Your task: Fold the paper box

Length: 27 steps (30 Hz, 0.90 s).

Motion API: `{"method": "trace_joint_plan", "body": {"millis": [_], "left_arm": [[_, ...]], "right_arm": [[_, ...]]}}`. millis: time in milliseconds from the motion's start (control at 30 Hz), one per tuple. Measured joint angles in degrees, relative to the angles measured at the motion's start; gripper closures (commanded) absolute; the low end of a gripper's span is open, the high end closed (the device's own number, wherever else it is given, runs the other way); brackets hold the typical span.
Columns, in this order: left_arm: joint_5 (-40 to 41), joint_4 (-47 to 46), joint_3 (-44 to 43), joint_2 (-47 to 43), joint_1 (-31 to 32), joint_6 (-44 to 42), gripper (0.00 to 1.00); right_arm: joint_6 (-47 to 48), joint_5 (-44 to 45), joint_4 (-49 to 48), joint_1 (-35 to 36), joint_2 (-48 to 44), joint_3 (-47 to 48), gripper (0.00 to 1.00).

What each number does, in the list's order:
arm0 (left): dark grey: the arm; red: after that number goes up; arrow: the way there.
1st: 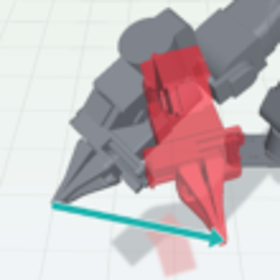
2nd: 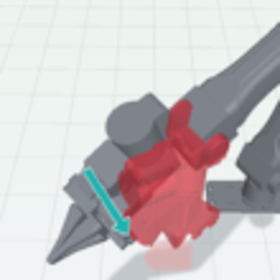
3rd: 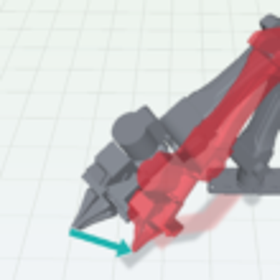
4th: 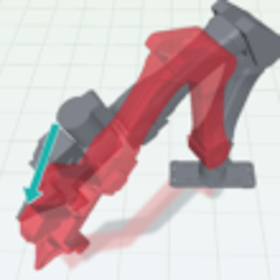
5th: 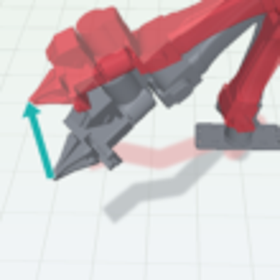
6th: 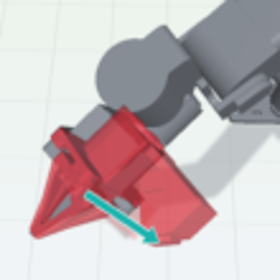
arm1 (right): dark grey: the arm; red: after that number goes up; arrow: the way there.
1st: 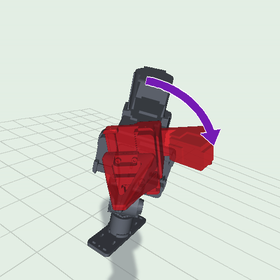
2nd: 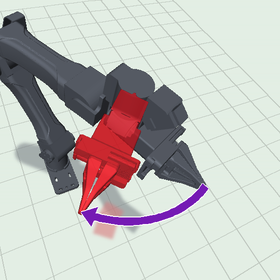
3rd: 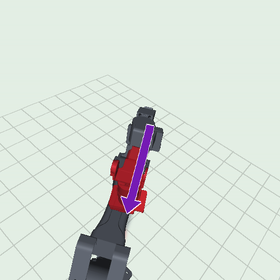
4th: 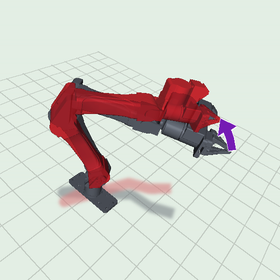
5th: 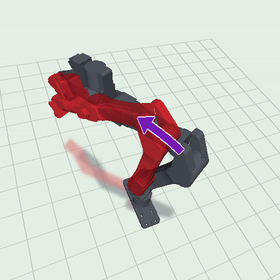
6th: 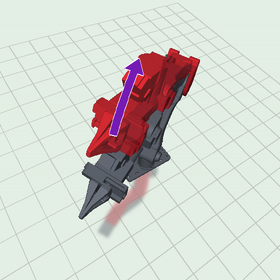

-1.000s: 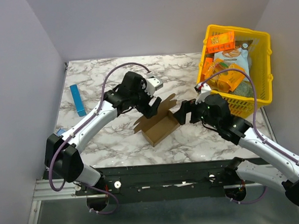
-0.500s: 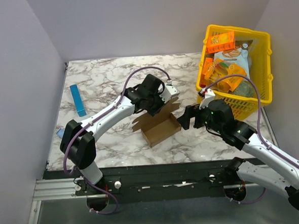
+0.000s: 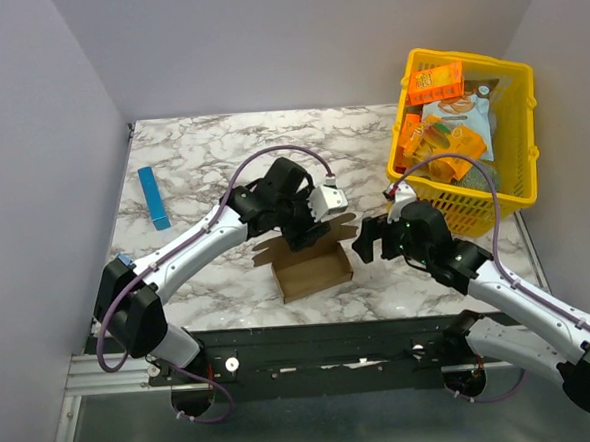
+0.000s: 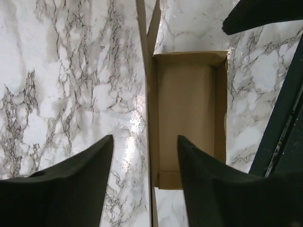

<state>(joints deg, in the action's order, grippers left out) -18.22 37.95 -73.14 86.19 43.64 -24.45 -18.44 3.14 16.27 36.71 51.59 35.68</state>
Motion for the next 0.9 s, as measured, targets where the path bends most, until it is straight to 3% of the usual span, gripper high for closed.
{"method": "trace_joint_plan", "body": {"millis": [133, 267, 467, 733, 900], "left_arm": [[1.9, -0.7, 0.0, -1.0, 0.1, 0.7, 0.01], [6.7, -4.1, 1.9, -4.9, 0.1, 2.2, 0.01], [12.6, -11.6, 8.7, -17.6, -1.0, 6.6, 0.01], [12.6, -15.8, 17.6, -34.0, -6.8, 21.7, 0.01], [13.3, -12.2, 22.3, -41.8, -8.2, 32.7, 0.01]], "right_arm": [[1.0, -0.7, -3.2, -0.1, 2.1, -1.6, 0.00], [3.3, -1.2, -6.6, -0.5, 3.6, -2.0, 0.00], [8.0, -1.4, -11.4, -2.3, 8.3, -1.9, 0.00], [16.2, -7.8, -18.7, -3.1, 13.4, -1.0, 0.04], [20.1, -13.1, -22.1, -3.1, 16.3, 0.3, 0.13]]}}
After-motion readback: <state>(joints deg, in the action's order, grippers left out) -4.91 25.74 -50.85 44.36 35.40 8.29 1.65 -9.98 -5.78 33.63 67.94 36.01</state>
